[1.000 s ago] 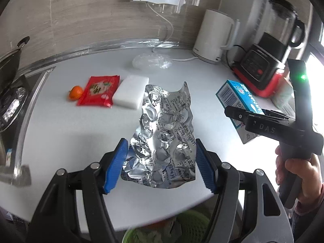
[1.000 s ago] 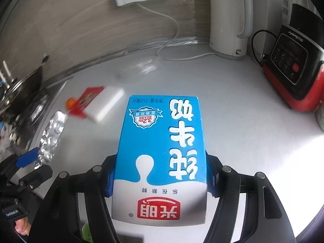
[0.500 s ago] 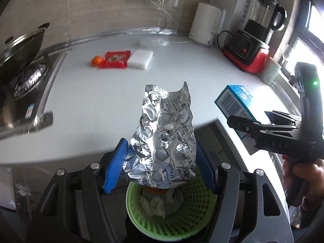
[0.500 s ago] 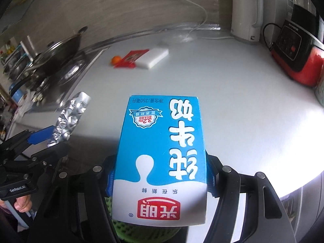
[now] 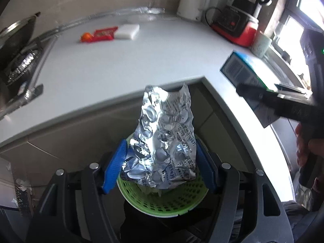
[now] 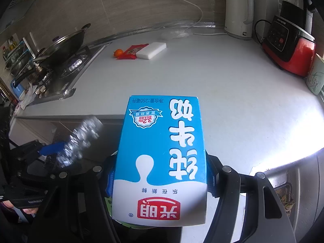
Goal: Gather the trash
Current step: 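Carry foil pack and milk carton to the green bin and release both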
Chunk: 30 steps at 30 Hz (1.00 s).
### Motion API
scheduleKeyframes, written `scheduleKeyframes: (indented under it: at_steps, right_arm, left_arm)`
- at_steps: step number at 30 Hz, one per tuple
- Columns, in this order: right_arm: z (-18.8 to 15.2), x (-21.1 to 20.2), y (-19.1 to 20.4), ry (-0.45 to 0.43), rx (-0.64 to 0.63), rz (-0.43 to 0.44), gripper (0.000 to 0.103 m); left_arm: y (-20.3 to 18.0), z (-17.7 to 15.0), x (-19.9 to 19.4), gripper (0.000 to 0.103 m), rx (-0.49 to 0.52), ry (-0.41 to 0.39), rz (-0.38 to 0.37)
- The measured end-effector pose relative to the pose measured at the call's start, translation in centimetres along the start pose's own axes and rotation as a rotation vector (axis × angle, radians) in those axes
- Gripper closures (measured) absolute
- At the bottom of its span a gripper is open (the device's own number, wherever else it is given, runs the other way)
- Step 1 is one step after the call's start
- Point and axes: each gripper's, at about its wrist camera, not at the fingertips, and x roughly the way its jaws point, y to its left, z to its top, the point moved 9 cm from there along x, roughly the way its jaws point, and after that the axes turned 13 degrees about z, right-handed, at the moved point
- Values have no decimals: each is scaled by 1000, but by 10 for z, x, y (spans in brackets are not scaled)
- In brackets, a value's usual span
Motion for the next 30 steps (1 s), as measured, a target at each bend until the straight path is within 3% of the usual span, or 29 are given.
scheduleKeyframes:
  at_steps: [3, 6, 15, 20, 25, 27, 28, 30]
  right_arm:
    - [-1, -1, -2, -1, 1, 3, 37]
    - [-1, -2, -2, 0, -1, 5, 37]
    - [-3, 1, 10, 25, -43, 48, 37]
    - [-13, 9, 22, 69, -97, 87, 37]
    - [-27, 24, 39, 127, -146, 131, 36]
    - [-33, 30, 45, 150, -166, 141, 29]
    - [-35, 33, 47, 157, -173, 142, 20]
    - [-38, 39, 50, 168, -194, 128, 17]
  left_arm:
    - [-5, -5, 7, 26, 11, 35, 4]
    - [-5, -5, 7, 24, 16, 36, 16]
    - [34, 17, -8, 9, -66, -14, 144]
    - [66, 29, -15, 8, -119, -25, 239]
    - [91, 36, -17, 8, -173, -22, 283]
    - [95, 35, -17, 8, -190, -19, 291]
    - [97, 35, -18, 8, -200, -19, 292]
    - [99, 34, -18, 8, -212, -18, 294]
